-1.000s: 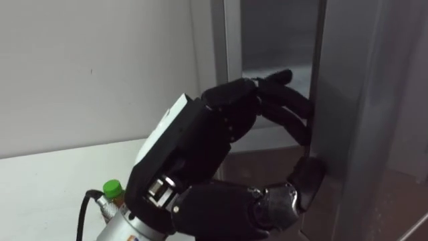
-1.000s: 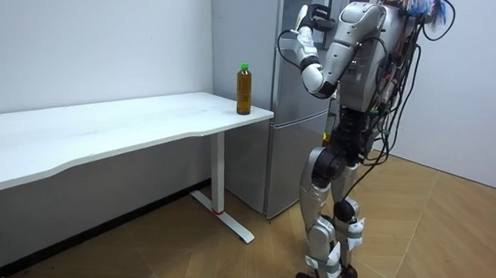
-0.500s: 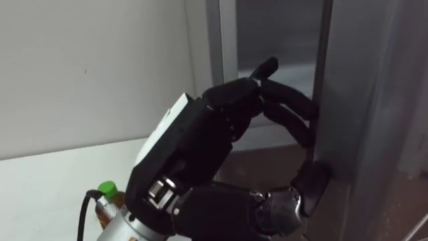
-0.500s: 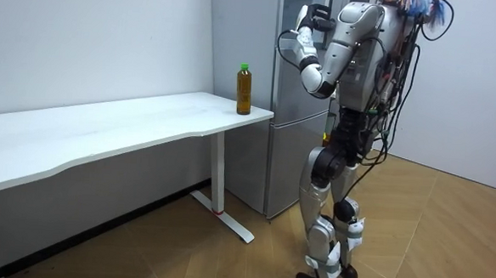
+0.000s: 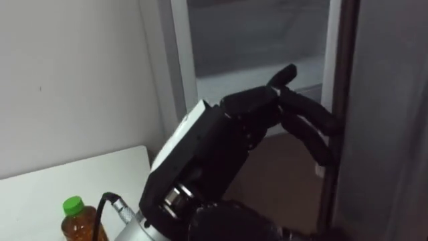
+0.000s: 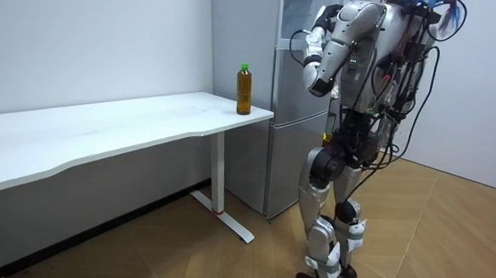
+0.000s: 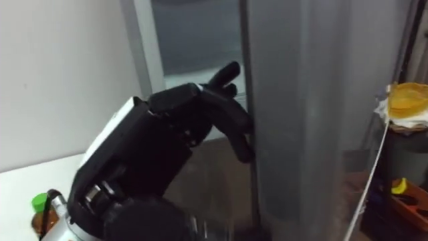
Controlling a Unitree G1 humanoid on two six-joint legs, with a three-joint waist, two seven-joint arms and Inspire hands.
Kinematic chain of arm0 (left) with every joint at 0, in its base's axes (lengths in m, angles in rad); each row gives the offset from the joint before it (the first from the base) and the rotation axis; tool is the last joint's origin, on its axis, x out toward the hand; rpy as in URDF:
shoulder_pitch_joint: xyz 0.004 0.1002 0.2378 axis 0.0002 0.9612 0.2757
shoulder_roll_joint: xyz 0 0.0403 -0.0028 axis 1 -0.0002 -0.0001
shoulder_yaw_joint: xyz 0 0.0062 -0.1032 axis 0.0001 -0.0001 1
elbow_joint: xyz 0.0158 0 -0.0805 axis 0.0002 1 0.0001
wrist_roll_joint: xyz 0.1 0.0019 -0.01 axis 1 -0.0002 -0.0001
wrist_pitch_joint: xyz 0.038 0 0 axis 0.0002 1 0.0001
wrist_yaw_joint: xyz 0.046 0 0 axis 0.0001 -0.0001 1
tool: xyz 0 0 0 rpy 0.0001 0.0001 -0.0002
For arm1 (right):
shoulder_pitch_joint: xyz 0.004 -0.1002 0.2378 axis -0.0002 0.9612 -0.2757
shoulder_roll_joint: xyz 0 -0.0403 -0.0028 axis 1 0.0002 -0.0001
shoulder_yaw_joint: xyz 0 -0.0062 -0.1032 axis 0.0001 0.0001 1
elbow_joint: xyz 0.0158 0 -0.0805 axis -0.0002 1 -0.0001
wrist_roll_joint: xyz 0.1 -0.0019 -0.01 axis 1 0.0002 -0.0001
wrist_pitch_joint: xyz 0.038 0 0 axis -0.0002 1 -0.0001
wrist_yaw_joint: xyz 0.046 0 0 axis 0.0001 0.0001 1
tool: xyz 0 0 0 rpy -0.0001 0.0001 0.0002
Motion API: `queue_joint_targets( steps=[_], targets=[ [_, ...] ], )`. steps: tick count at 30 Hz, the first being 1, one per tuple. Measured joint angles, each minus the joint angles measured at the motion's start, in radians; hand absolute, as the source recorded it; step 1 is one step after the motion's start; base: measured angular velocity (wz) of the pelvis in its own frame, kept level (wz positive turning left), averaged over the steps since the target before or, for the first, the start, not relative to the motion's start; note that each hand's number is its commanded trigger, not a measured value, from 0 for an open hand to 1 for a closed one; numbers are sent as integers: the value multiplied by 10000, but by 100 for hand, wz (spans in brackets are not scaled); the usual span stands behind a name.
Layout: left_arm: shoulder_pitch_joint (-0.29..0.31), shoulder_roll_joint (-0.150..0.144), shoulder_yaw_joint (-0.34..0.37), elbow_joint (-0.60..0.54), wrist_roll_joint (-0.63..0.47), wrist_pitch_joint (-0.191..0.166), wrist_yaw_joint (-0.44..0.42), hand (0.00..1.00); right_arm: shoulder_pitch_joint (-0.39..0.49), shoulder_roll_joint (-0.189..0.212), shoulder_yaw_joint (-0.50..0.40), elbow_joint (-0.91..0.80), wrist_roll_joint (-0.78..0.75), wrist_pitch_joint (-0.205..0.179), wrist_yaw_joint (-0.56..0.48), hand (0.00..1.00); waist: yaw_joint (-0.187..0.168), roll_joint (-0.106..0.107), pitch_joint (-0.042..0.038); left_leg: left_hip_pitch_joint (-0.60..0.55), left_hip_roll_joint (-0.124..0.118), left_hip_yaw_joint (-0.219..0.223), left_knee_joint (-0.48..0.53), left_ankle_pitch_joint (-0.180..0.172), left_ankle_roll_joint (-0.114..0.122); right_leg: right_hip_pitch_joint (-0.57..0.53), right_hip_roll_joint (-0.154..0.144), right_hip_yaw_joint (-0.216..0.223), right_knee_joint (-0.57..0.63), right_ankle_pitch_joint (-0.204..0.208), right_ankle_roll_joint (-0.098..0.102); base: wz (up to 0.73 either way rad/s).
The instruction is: Put the bottle in the upper fridge
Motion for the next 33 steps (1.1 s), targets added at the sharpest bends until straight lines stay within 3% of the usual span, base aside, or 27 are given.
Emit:
queue_joint_targets(
  steps=[5, 9, 15, 20, 33],
  targets=[
    [-5, 43, -458, 87, -137, 171, -352, 0, 113, -179, -7, 121, 113, 24, 115, 0, -431, -54, 24, 183, 46, 474, -183, -9, -34, -60, 120, 470, -22, 0, 4, -30],
    [-57, 250, -616, 231, -134, 418, -757, 0, 271, -187, -105, 298, 95, 155, 228, 0, -634, -139, 60, 275, 123, 847, -267, -44, -93, -216, 221, 847, -19, 39, -28, -32],
    [-755, 240, -783, 459, -124, 458, -1115, 0, 341, -221, -191, 392, -60, 240, 184, 0, -786, -174, 77, 255, 196, 1328, -338, -69, -178, -491, 337, 1237, -7, 72, -61, -23],
    [-1244, 93, -1029, 1102, -160, 431, -1087, 0, 189, -224, -367, 405, -286, 226, 183, 0, -970, -170, 75, 281, 278, 1468, -319, -124, -265, -487, 397, 1214, 7, 98, -101, -10],
    [-1273, 88, -1030, 1614, -140, 436, -849, 0, 91, -234, -363, 437, -267, 223, 125, 0, -1003, -107, 84, 180, 509, 1498, -27, -161, -433, -523, 543, 1141, -8, 97, -296, -1]
  ],
)
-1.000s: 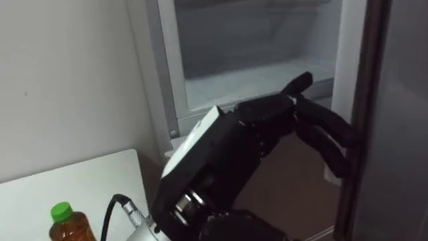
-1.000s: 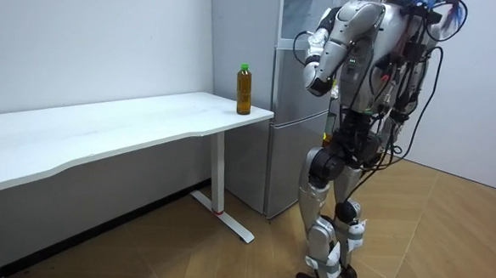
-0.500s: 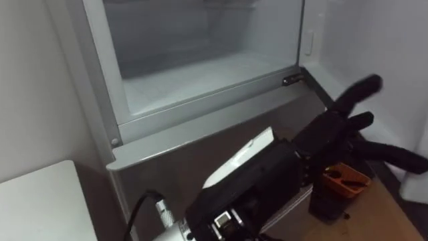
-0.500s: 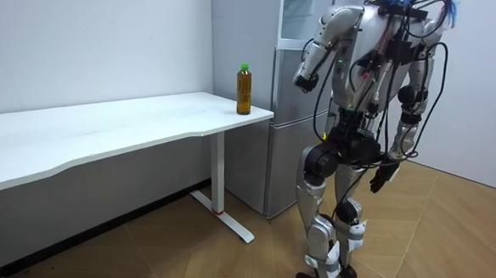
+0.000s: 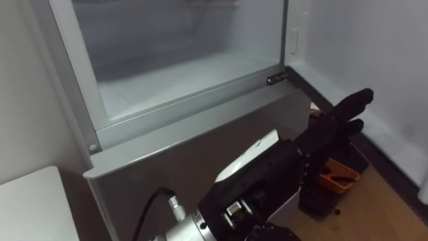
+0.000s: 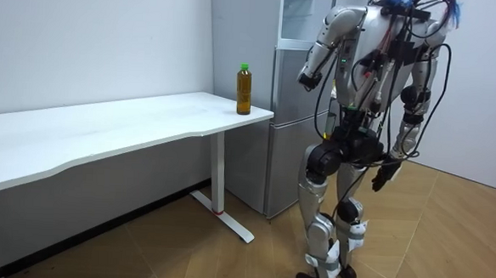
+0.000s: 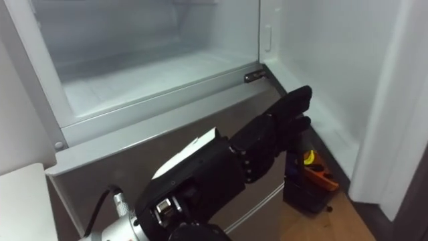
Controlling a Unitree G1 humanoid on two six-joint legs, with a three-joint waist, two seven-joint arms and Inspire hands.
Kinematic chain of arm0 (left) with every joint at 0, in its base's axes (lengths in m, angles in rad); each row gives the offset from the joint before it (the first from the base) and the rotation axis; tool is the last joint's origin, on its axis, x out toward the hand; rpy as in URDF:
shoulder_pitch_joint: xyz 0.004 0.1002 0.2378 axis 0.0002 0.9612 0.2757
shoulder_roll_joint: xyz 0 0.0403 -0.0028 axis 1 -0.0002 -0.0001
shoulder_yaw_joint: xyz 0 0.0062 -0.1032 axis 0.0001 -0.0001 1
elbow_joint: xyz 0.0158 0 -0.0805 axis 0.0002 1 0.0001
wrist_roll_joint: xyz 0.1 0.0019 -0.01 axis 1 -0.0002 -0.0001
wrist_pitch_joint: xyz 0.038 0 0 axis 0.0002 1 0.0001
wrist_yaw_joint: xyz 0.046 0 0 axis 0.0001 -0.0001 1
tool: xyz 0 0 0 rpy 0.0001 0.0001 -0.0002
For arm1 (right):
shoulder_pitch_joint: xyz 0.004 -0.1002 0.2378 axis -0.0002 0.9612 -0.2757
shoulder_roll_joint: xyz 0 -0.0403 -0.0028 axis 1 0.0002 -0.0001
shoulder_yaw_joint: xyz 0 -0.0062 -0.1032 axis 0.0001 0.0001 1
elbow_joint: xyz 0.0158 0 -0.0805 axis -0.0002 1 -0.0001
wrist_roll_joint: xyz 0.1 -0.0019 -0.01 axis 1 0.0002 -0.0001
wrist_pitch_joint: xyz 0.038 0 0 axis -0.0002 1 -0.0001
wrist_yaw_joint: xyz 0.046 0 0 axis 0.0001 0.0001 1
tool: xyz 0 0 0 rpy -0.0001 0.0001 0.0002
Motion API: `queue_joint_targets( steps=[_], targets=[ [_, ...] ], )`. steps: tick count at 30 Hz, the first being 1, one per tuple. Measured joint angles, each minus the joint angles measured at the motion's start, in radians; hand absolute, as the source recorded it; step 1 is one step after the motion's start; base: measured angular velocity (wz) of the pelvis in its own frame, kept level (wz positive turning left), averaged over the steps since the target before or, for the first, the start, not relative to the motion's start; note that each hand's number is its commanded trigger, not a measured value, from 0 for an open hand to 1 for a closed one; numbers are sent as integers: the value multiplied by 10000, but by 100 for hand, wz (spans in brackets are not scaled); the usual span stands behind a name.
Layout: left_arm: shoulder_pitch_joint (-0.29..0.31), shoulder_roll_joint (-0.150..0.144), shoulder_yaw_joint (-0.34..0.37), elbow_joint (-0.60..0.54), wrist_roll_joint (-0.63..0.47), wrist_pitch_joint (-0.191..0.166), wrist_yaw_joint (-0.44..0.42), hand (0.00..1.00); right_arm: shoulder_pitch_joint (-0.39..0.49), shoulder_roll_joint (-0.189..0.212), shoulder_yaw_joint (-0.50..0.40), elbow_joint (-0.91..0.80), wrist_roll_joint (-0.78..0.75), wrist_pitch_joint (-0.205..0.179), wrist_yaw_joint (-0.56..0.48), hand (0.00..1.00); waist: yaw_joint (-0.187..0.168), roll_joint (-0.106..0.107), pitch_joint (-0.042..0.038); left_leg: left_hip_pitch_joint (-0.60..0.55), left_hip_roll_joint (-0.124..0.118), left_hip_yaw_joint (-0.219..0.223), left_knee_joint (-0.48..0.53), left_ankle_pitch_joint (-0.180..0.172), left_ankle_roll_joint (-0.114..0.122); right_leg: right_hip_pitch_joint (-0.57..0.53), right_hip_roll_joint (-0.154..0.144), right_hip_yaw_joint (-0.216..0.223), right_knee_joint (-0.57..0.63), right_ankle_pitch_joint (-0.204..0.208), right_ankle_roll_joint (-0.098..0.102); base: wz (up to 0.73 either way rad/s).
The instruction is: Put the bottle in the upper fridge
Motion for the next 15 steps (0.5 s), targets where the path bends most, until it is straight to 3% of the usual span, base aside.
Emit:
queue_joint_targets(
  steps=[15],
  targets=[
    [1, 42, -2, -6, -1, 1, -42, 0, -166, -75, -15, 0, 40, 9, 192, 0, 40, 37, -10, -19, 59, 206, -11, 36, -61, -159, 93, 226, 40, 46, -74, -5]
  ],
)
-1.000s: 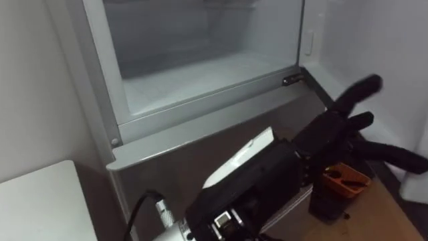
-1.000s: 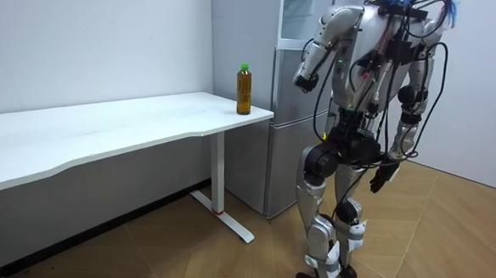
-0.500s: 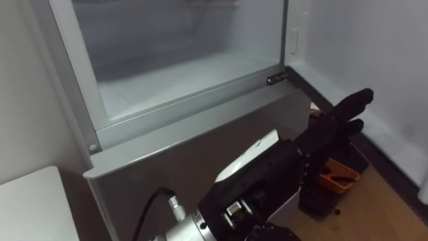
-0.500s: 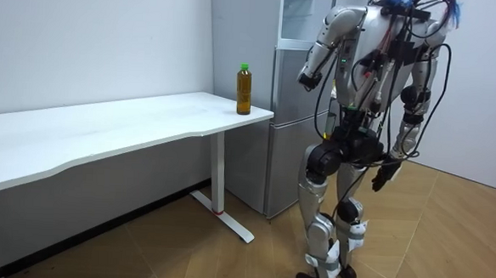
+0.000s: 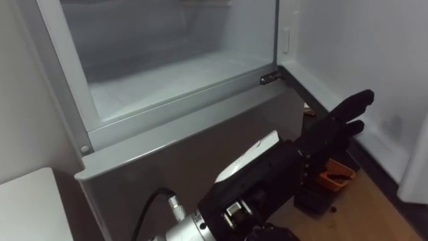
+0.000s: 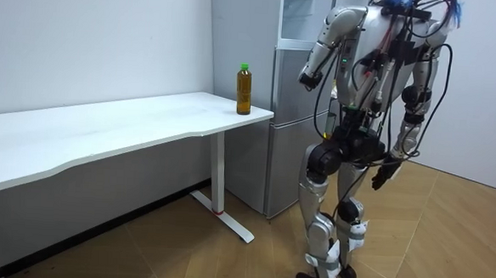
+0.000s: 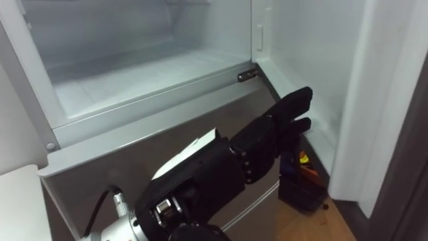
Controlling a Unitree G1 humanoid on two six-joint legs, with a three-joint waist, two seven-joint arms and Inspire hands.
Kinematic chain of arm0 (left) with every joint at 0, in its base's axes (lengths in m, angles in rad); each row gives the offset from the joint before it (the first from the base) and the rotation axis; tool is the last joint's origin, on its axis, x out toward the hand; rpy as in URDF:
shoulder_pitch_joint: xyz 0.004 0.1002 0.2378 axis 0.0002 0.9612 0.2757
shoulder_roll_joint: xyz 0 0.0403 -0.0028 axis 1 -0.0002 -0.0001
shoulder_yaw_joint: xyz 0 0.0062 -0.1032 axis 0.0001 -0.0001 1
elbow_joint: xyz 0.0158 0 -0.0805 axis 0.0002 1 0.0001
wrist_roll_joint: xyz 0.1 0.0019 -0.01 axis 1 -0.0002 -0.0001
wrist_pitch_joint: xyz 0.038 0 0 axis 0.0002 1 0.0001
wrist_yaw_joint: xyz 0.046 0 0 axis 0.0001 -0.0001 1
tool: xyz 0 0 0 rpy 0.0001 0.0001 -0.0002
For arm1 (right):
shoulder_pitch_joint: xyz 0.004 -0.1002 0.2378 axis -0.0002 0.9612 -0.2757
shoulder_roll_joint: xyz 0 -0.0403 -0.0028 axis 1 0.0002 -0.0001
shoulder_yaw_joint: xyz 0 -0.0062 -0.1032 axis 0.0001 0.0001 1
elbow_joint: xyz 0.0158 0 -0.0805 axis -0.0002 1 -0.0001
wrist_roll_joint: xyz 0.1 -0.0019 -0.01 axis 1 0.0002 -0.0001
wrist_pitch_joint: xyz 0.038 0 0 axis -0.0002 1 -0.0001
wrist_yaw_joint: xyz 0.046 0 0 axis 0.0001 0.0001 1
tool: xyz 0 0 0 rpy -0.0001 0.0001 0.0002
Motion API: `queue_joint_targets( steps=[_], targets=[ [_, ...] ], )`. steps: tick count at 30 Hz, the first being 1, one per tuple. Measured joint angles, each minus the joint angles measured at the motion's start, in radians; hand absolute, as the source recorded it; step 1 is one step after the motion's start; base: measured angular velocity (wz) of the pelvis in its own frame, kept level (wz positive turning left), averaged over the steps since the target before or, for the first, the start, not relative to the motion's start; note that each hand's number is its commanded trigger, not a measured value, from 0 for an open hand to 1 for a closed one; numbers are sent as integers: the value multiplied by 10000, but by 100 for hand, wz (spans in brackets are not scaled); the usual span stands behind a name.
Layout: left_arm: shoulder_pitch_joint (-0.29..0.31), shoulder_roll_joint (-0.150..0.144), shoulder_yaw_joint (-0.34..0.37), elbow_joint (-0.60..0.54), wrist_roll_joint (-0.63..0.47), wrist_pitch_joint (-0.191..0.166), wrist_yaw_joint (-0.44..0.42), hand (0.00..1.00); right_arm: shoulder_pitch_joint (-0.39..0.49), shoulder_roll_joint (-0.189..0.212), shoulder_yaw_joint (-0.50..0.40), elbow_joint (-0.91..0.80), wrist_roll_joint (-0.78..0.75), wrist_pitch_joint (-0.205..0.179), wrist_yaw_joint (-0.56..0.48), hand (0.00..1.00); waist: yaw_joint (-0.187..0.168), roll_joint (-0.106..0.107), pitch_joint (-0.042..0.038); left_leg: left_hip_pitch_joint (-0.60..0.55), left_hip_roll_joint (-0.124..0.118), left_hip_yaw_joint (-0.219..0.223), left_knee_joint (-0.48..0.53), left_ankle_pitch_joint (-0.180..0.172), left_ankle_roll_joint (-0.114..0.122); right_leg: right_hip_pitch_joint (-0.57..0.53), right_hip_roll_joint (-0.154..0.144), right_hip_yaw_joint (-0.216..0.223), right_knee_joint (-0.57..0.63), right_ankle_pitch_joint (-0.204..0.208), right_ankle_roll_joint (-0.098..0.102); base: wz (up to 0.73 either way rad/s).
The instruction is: Put the bottle in the upper fridge
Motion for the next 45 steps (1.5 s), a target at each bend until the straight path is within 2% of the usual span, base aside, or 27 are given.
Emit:
queue_joint_targets(
  steps=[8, 10, 13, 18, 29, 33, 42, 45],
  targets=[
    [-36, -21, 1, 242, -53, 9, 13, 0, 102, -13, 8, 118, 413, -4, -4, 0, -65, 19, 0, 175, 132, 499, 68, -25, -60, 3, 163, 487, -28, 76, -66, -21],
    [-200, -55, 13, 312, -48, 32, 69, 0, 207, -56, -7, 180, 477, 31, -39, 0, -130, 132, -9, 129, 250, 721, 70, -163, -207, -124, 291, 617, -22, 101, -99, -23],
    [-305, -93, 32, 324, -51, 73, 241, 0, 273, -221, -1, 323, 441, 266, -19, 0, -344, 218, 2, 101, 315, 880, 69, -182, -247, -208, 364, 742, -16, 143, -148, -18],
    [-661, -110, 14, 425, -50, 189, 374, 0, 392, -418, 21, 324, 373, 427, -13, 0, -390, 325, 5, 92, 396, 1196, 112, -150, -328, -390, 473, 959, 85, 171, -212, -24],
    [-692, -158, -2, 696, -19, 179, 457, 0, 373, -420, 18, 277, 367, 433, -21, 0, -376, 326, 5, 7, 462, 1130, 380, -55, -470, -463, 526, 898, 137, 198, -357, -7],
    [-691, -110, -6, 728, -19, 171, 459, 0, 328, -418, 24, 264, 338, 429, -24, 0, -375, 319, 10, -40, 470, 887, 371, -55, -471, -426, 501, 652, 134, 188, -382, 17],
    [-684, 264, -204, 728, 8, 169, 410, 0, 75, -383, 38, 319, 461, 330, -228, 0, -205, 283, 35, -232, 412, 188, 377, -3, -446, -349, 347, -78, 105, 160, -404, 23],
    [-677, 299, -207, 726, 7, 146, 419, 0, 53, -294, 203, 322, 460, 182, -256, 0, 23, 259, 49, -274, 403, -12, 387, 26, -455, -293, 312, -279, 108, 123, -431, 22]
  ],
)
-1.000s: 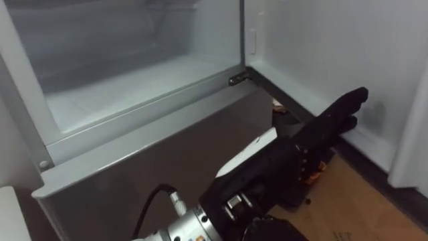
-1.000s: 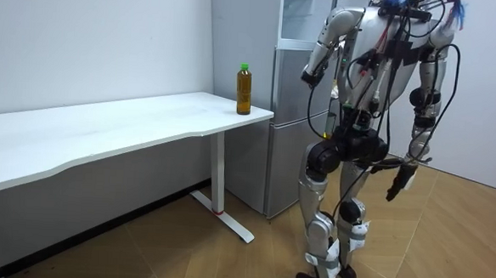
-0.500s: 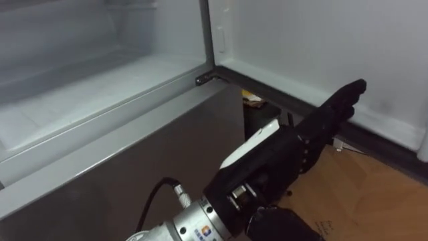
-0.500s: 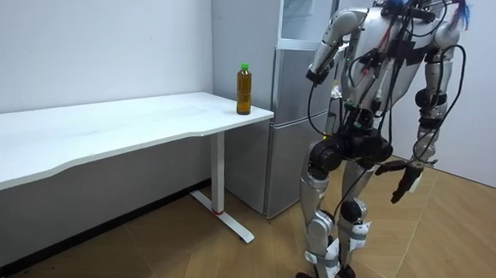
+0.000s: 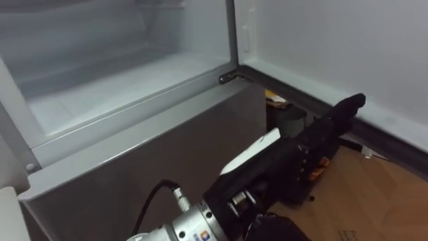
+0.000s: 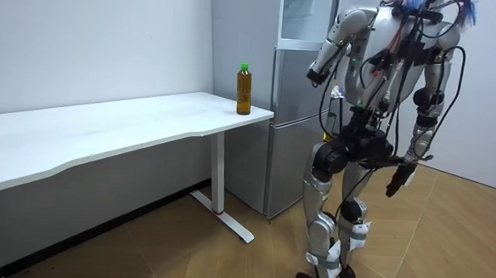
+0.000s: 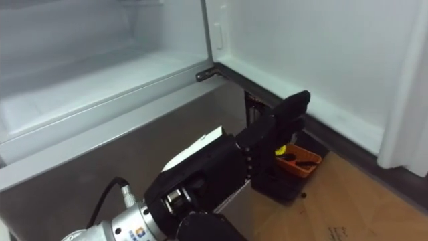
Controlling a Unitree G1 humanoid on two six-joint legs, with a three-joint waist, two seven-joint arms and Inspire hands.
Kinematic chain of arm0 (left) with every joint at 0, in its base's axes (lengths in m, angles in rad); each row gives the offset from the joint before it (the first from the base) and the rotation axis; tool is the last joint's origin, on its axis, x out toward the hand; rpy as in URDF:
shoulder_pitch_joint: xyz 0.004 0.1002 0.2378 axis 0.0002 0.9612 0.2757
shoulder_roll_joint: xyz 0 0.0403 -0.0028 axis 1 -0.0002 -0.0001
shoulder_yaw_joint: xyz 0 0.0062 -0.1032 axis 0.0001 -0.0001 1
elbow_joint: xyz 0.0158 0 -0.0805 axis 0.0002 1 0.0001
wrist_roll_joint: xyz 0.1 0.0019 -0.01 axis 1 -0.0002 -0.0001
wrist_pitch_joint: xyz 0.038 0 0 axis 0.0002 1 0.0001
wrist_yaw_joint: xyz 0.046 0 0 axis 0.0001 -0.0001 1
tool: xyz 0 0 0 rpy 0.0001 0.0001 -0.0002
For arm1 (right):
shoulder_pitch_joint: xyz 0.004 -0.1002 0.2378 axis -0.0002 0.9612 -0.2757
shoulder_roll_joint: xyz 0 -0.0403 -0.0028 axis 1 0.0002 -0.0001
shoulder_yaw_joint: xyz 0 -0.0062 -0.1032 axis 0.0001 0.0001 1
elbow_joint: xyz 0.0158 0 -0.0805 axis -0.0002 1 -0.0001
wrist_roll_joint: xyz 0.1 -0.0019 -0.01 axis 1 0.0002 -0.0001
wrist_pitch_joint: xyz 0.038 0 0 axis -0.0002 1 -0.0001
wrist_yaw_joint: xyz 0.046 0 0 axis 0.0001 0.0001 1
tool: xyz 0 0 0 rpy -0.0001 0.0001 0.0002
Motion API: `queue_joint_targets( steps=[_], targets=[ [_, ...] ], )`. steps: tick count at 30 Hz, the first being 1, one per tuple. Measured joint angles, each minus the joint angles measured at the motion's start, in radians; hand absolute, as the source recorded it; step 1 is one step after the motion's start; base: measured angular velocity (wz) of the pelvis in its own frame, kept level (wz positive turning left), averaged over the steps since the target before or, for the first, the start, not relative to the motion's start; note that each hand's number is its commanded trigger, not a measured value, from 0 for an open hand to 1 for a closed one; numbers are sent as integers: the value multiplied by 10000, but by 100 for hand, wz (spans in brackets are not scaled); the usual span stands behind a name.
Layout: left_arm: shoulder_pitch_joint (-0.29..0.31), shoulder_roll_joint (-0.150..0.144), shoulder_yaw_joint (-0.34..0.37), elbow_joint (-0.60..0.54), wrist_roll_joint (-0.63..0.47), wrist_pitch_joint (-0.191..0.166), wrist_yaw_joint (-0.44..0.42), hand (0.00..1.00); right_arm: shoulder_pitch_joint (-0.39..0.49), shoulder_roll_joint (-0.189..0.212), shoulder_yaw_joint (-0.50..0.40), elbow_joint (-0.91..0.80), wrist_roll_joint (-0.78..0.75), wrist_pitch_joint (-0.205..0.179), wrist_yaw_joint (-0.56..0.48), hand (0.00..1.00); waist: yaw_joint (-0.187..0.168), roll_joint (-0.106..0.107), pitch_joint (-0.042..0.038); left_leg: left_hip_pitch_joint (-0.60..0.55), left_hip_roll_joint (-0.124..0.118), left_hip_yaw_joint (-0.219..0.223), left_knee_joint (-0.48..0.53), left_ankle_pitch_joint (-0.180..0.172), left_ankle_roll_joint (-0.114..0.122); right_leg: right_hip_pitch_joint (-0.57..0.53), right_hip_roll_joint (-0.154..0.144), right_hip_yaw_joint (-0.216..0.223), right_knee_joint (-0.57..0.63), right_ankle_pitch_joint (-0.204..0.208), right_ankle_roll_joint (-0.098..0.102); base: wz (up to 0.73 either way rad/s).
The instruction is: Put the bottle in the upper fridge
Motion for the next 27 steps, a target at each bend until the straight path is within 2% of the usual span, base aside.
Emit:
queue_joint_targets(
  steps=[2, 5, 8, 10, 11, 14, 18, 20, 22, 26, 27],
  targets=[
    [77, 28, 4, -110, 13, -5, 16, 0, -28, 79, 126, -47, -108, 3, -74, 0, 116, -25, -4, -133, -57, -276, 17, 66, 16, -43, -62, -185, 13, -34, -20, 33],
    [132, 41, 16, -450, 109, -10, 67, 0, -45, 89, 245, -165, -108, 0, -198, 0, 554, -47, 0, -297, -129, -568, -4, 207, 42, -89, -162, -476, 6, -54, -44, 32],
    [143, 34, 22, -599, 501, -246, 220, 0, -135, 104, 449, -328, -83, -106, -237, 0, 856, -154, -49, -395, -178, -1013, -2, 247, 25, -6, -229, -915, -14, -87, -92, 40],
    [166, 18, 215, -705, 872, -282, 372, 0, -301, 102, 584, -360, -79, -247, -243, 0, 1230, -218, -85, -456, -194, -1209, -1, 278, 5, 28, -271, -1215, -44, -103, -107, 27],
    [199, 12, 288, -781, 1006, -282, 439, 0, -367, 102, 601, -357, -115, -243, -243, 0, 1278, -234, -95, -488, -203, -1272, -1, 295, 8, 35, -296, -1307, -58, -111, -114, 34],
    [347, -57, 517, -1185, 1395, -283, 677, 0, -485, 185, 629, -345, -136, -224, -192, 0, 1427, -290, -120, -620, -343, -1853, -20, 445, 54, 208, -450, -1897, -162, -175, -96, 57],
    [490, -70, 1000, -1363, 1576, -286, 868, 0, -505, 372, 627, -337, -243, -213, -107, 0, 1638, -326, -125, -633, -438, -2201, -20, 513, 64, 386, -533, -2263, -184, -235, -91, 34],
    [705, -50, 1364, -1551, 1611, -286, 968, 0, -418, 480, 618, -348, -435, -200, -59, 0, 1649, -423, -179, -683, -507, -2484, -1, 556, 74, 457, -620, -2580, -163, -332, -74, 41],
    [855, -49, 1626, -1783, 1779, -299, 1097, 0, -414, 490, 613, -347, -525, -199, -70, 0, 1698, -479, -222, -700, -525, -2625, 1, 557, 74, 502, -640, -2723, -164, -353, -64, 23],
    [1003, -45, 2002, -1939, 1792, -433, 1422, 0, -408, 537, 610, -333, -572, -205, -140, 0, 1916, -561, -244, -645, -536, -2863, 4, 557, 76, 701, -667, -2896, -182, -359, -51, 16],
    [1037, -53, 2172, -2015, 1839, -444, 1564, 0, -415, 555, 631, -335, -618, -204, -180, 0, 2075, -548, -252, -630, -561, -2858, 4, 562, 84, 752, -679, -2912, -182, -375, -29, 9]
  ],
)
